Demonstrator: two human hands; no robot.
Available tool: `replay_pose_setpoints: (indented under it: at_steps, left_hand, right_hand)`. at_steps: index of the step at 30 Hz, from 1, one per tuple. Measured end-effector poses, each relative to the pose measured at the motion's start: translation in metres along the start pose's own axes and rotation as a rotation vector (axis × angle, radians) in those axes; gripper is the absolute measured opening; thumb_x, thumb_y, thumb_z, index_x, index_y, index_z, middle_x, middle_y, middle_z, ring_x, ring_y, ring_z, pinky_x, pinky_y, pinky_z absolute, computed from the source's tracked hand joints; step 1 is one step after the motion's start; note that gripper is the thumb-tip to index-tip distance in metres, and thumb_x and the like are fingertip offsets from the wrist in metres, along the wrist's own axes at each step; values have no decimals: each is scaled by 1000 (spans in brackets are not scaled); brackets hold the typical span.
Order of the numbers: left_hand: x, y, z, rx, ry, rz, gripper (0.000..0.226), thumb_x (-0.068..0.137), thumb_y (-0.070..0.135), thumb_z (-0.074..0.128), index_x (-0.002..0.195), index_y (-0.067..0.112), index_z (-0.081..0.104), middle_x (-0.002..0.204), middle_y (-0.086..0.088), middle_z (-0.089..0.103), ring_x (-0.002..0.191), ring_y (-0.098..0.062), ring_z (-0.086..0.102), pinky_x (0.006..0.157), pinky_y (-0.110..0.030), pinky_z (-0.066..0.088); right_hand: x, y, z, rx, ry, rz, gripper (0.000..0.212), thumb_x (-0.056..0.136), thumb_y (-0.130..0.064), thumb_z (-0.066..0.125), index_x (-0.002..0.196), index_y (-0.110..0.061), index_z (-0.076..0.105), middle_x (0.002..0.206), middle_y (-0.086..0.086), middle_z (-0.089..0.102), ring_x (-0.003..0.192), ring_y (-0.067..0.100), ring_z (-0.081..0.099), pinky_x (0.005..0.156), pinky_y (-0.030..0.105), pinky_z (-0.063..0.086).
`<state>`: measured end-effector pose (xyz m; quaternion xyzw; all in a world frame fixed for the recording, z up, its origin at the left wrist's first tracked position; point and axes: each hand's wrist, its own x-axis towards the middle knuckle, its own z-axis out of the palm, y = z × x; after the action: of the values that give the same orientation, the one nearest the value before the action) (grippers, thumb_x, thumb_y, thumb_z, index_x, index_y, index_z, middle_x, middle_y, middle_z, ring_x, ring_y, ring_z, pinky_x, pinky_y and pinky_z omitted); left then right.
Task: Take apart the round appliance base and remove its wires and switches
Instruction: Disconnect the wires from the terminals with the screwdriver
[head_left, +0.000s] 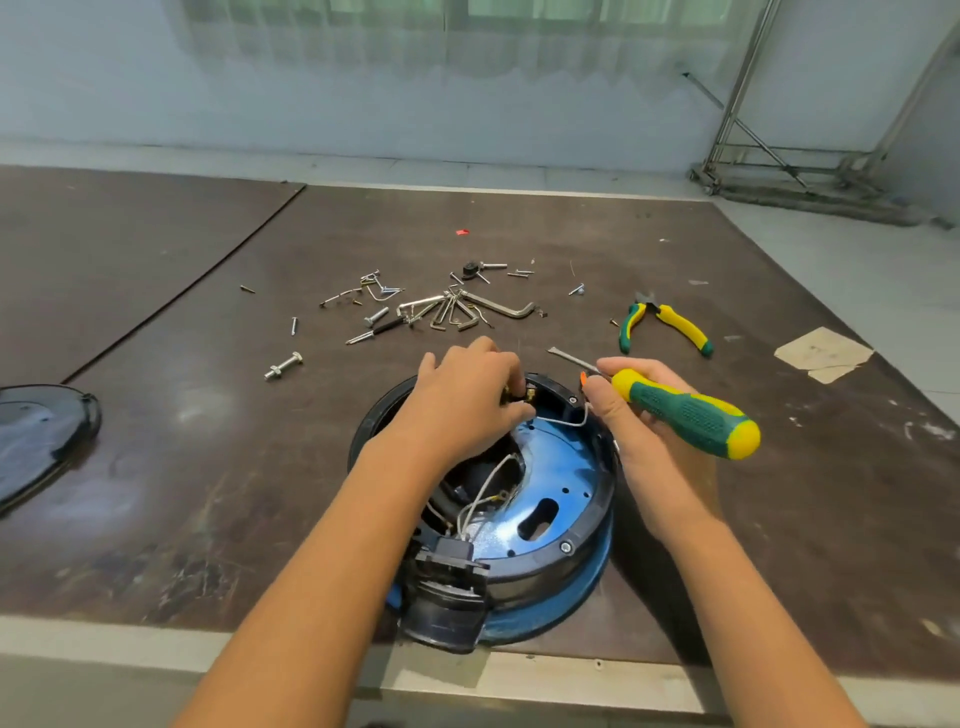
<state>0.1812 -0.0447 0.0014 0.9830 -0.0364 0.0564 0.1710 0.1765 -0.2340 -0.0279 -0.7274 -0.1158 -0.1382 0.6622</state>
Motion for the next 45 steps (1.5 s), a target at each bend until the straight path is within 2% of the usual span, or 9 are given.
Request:
replay_pose_setpoints:
  at_steps: [4,7,13,21,26,30,36,41,45]
  left_hand:
    - [5,-2,7,-44,64,41,16,86,48,68,82,39,56,115,9,53,109,-18,51,102,-48,37]
    - [3,-6,13,-43,106,71,16,88,43,67,80,41,53,119,9,55,112,-17,51,103,-47,36]
    - [2,-9,15,-41,125,75,14,91,42,64,81,41,53,127,10,54,122,-16,48,104,-45,32]
    - [4,-10,20,-34,156,81,16,91,47,62,83,34,58,119,10,55,115,-14,48,98,-41,32]
    - [4,-8,21,-68,173,115,12,91,40,63,85,34,54,115,12,53,113,-9,48,101,-42,29]
    - [5,-7,22,-60,145,162,14,92,34,63,85,33,50,110,14,57,109,-9,52,109,-47,31]
    - [7,-8,17,-113,152,142,17,88,42,69,80,28,64,119,11,62,109,-10,56,101,-47,43]
    - [9,-10,17,-104,120,149,16,89,42,67,78,31,63,129,13,59,117,-8,51,105,-48,37]
    - [11,-11,18,-108,100,144,17,90,41,67,76,32,60,134,18,57,124,-7,46,106,-44,30]
  right_hand:
    - [13,3,-7,32,-11,7,15,91,-16,78,103,-24,74,90,2,77,85,19,76,79,33,61]
    - [21,2,-1,119,21,148,7,92,-22,76,91,-25,69,94,9,77,71,9,71,72,25,59]
    - [8,-6,7,136,79,56,30,93,-36,70,68,-27,58,68,9,70,66,22,63,72,41,56]
    - [11,-6,-11,101,-106,72,10,84,-2,70,90,-9,71,74,7,76,64,16,70,65,23,57]
    - [14,0,-21,134,-196,92,17,73,-21,76,89,-17,77,83,12,78,79,25,76,82,37,62]
    - [15,5,-29,81,-224,39,16,80,-17,77,95,-21,81,81,6,77,81,17,73,80,33,62]
    - [20,10,-37,6,-271,66,19,88,-7,73,100,-21,80,90,14,77,95,37,73,93,59,58]
    - [21,9,-39,-39,-304,66,18,86,-8,76,99,-21,80,91,7,78,95,26,74,94,52,59]
    - [22,2,-42,-19,-391,54,16,83,-19,78,98,-23,80,92,0,79,90,13,74,76,24,56]
